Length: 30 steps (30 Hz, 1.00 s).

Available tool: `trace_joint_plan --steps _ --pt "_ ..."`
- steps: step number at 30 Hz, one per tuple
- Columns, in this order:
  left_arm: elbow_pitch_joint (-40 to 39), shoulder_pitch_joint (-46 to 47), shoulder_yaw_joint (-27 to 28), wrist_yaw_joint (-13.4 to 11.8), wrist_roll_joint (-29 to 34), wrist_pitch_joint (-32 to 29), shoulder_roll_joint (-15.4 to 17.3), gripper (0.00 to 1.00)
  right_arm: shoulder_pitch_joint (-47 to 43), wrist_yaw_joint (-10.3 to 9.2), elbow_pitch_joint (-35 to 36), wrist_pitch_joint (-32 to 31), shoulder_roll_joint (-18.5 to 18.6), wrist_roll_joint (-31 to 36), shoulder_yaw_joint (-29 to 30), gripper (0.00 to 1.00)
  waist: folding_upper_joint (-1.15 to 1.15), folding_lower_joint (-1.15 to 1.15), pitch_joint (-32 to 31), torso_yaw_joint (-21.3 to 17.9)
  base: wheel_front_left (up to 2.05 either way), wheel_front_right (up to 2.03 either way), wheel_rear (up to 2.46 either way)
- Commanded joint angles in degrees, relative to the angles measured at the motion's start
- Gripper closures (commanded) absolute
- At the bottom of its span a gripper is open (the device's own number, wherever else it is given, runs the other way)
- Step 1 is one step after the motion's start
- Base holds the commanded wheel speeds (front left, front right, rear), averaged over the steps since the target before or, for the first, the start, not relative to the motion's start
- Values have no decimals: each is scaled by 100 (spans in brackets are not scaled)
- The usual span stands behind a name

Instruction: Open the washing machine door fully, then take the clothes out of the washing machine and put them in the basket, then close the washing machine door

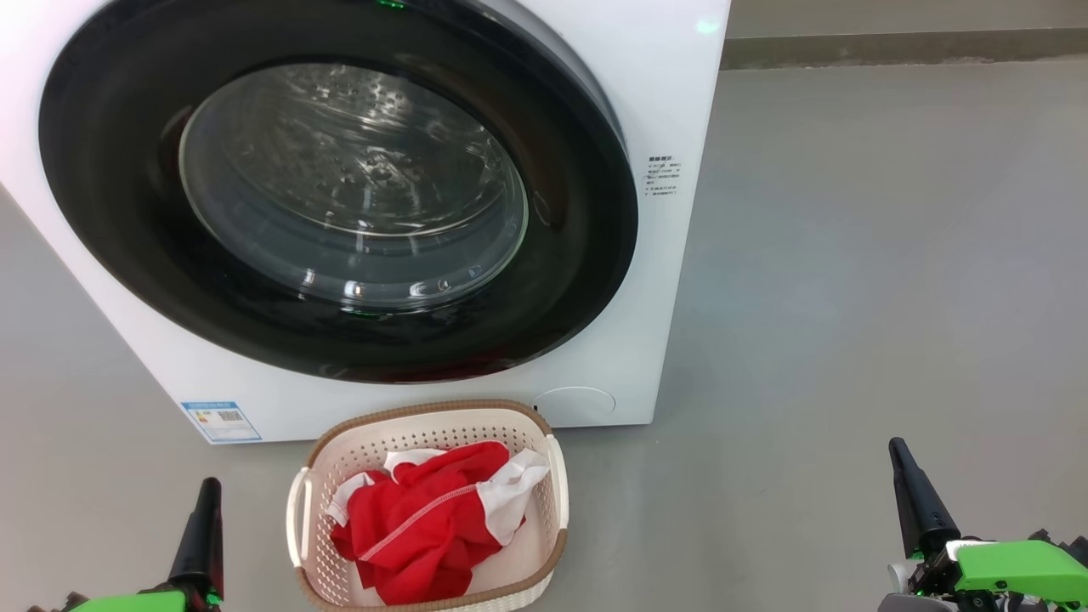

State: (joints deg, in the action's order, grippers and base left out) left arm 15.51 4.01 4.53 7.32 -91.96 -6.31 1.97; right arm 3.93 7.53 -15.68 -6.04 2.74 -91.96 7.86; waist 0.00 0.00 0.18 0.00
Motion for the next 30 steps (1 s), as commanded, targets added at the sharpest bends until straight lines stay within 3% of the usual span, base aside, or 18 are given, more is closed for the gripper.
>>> trace_joint_plan --steps 1,30 --pt "-148 218 202 17 -18 -20 93 100 225 -4 166 -42 21 -23 -138 100 0 0 0 0 0 0 0" --pt "-148 218 203 17 -16 -21 92 100 225 -4 166 -45 18 -20 -134 100 0 0 0 0 0 0 0"
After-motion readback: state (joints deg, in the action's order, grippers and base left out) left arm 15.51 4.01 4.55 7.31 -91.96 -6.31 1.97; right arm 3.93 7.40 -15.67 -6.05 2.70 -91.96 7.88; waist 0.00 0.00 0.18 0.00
